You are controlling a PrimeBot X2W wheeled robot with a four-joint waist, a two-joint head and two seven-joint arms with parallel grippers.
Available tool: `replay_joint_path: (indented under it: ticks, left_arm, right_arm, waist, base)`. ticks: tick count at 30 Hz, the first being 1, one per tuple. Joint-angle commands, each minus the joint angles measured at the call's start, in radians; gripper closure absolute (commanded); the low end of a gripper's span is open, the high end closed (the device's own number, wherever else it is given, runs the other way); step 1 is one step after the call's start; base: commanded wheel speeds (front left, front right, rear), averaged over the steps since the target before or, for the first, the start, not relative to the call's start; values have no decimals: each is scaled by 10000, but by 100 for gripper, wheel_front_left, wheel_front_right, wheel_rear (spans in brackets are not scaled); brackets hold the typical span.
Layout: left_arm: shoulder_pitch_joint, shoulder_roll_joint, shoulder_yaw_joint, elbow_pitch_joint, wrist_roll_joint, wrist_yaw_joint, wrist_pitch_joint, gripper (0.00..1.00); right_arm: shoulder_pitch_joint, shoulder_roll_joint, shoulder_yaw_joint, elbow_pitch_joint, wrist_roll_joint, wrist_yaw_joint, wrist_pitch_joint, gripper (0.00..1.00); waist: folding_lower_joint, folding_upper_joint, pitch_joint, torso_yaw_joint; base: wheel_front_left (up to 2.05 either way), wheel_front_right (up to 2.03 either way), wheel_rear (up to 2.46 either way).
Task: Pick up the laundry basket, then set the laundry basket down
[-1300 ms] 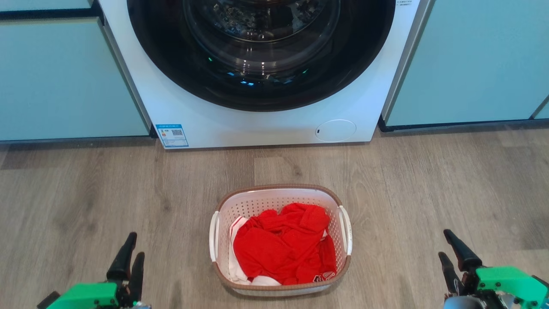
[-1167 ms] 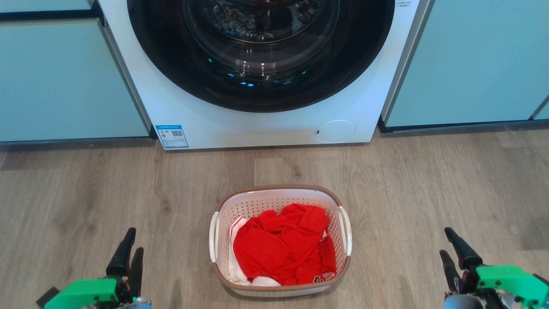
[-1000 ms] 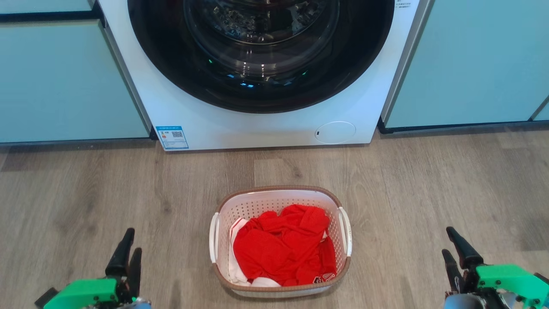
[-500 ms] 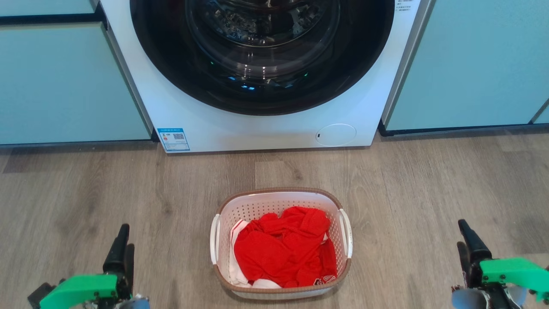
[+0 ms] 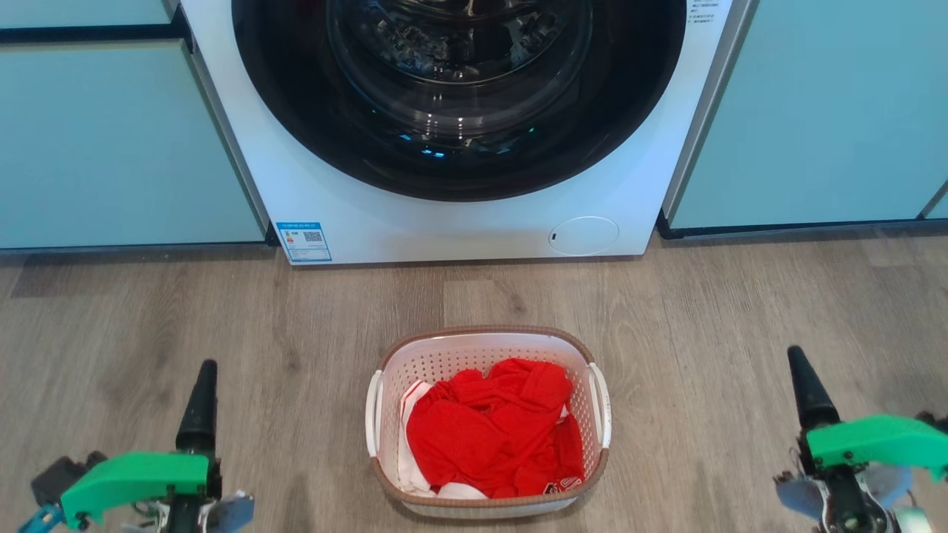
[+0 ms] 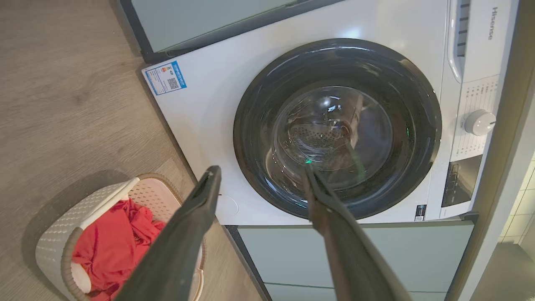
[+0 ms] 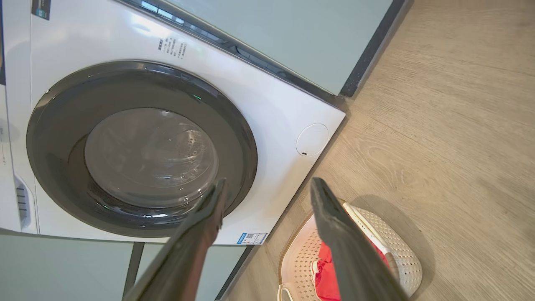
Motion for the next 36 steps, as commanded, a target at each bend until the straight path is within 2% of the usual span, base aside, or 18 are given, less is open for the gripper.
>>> replay_joint_path:
  ticks: [1, 8, 11, 18, 23, 29, 33, 36]
  left_arm:
    - [-653, 123, 196, -532, 381, 73, -141, 0]
    - [-686, 129, 35, -1147, 1323, 362, -319, 0]
    - [-706, 132, -87, -1461, 1809, 560, -408, 0]
    - [-810, 138, -654, -2265, 3498, 1036, -616, 0]
    - [-962, 143, -1238, -2812, 5013, 2008, -764, 0]
    - [-1123, 153, -2054, -2991, 6498, 2910, -942, 0]
    - [-1250, 401, -2689, -2918, 7421, 3470, -1061, 0]
    - [-1382, 714, -3359, -2766, 8070, 4098, -1150, 0]
  right_arm:
    - [-675, -73, 92, -560, -639, 9, -181, 0]
    - [-845, -80, 369, -917, -1821, 10, -357, 0]
    - [-1004, -83, 413, -1247, -2876, 11, -444, 0]
    - [-1197, -92, 711, -1761, -4379, 12, -649, 0]
    - [-1301, -97, 1005, -2082, -5444, 13, -795, 0]
    - [-1418, -148, 1344, -2495, -6807, 14, -971, 0]
    - [-1422, -248, 1659, -2638, -7585, 15, -1088, 0]
    - [-1391, -283, 1840, -2686, -7948, 16, -1176, 0]
  waist:
    - [0, 0, -5, 8]
    - [0, 0, -44, 49]
    - [0, 0, -43, 73]
    - [0, 0, -45, 149]
    - [0, 0, -39, 190]
    - [0, 0, -57, 211]
    - [0, 0, -102, 201]
    - [0, 0, -154, 193]
  base:
    - [0, 0, 0]
    - [0, 0, 0]
    - [0, 0, 0]
    - [0, 0, 0]
    - [0, 0, 0]
    - [0, 0, 0]
    - [0, 0, 0]
    - [0, 0, 0]
